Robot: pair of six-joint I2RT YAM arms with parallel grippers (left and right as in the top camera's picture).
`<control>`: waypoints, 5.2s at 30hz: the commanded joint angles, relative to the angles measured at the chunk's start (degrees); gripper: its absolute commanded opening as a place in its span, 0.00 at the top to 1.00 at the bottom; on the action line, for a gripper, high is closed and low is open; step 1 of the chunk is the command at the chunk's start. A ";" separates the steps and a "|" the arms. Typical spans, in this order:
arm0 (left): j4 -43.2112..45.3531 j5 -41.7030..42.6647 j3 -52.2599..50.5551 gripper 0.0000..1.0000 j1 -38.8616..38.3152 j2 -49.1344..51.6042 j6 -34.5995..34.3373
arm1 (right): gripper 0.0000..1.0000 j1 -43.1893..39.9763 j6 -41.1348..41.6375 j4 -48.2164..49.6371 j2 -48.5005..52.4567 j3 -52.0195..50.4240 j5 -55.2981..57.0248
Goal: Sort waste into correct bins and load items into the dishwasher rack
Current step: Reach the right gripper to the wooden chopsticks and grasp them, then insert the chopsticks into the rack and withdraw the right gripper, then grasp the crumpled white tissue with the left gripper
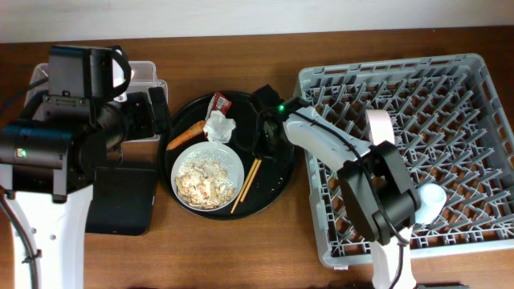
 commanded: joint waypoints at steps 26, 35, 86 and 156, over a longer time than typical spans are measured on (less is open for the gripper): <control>-0.11 -0.83 0.13 0.01 0.00 0.02 -0.55 | 0.96 -3.21 -14.78 -13.57 -16.02 14.21 9.29; -0.09 -0.83 0.13 0.01 0.00 0.02 -0.52 | 0.95 -15.76 -33.79 -17.55 -11.54 8.17 8.28; -0.09 -0.83 0.13 0.01 0.00 0.02 -0.55 | 0.46 -13.73 -33.53 -13.44 -31.28 6.54 -2.10; 13.14 2.84 -9.27 0.11 -8.74 27.93 -3.34 | 0.02 -25.62 -42.25 46.12 -121.66 -90.55 1.01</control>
